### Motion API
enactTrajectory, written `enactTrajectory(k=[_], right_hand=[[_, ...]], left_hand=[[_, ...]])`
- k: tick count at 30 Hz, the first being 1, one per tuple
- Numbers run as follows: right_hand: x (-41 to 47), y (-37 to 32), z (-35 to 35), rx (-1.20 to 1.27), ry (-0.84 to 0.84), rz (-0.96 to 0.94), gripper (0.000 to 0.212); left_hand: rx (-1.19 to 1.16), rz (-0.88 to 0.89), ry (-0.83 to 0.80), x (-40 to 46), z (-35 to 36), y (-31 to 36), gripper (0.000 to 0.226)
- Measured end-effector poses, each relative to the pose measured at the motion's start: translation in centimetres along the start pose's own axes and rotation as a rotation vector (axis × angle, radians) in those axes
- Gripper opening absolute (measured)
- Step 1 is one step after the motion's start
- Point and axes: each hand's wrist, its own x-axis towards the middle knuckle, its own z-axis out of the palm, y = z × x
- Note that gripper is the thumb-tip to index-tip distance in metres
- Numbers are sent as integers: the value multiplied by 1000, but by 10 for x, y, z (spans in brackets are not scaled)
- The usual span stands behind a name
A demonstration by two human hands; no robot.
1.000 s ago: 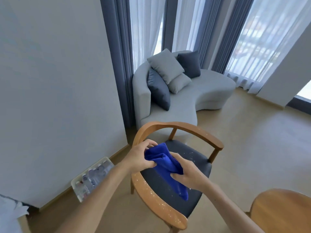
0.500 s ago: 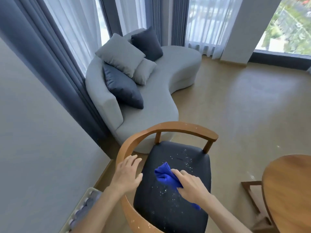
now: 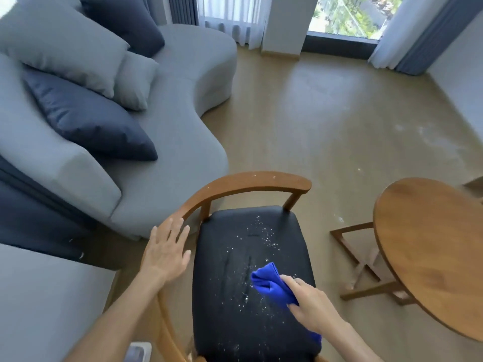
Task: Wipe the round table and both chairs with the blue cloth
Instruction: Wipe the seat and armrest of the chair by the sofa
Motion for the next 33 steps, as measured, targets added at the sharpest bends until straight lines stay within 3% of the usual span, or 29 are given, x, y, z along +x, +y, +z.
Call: enactTrajectory(k=[7, 11, 17, 19, 22, 30, 33], right_hand=[[84, 14, -3, -36, 65, 47, 59], [150, 29, -19, -110, 185, 12, 61], [243, 41, -12, -288, 458, -87, 70], [261, 45, 8, -343, 342, -98, 76], [268, 61, 45, -420, 130, -165, 63], [298, 94, 60, -515, 162, -375, 85], [309, 102, 70, -543, 236, -392, 75]], left_hand=[[118, 167, -77, 69, 33, -28, 66], [99, 267, 83, 81, 56, -34, 68], [65, 261, 146, 95, 70, -37, 73], [76, 271, 161, 97, 74, -39, 71], [74, 273, 171, 98, 78, -42, 69], [91, 245, 135, 99, 73, -38, 72], [104, 227, 126, 98, 71, -37, 72]])
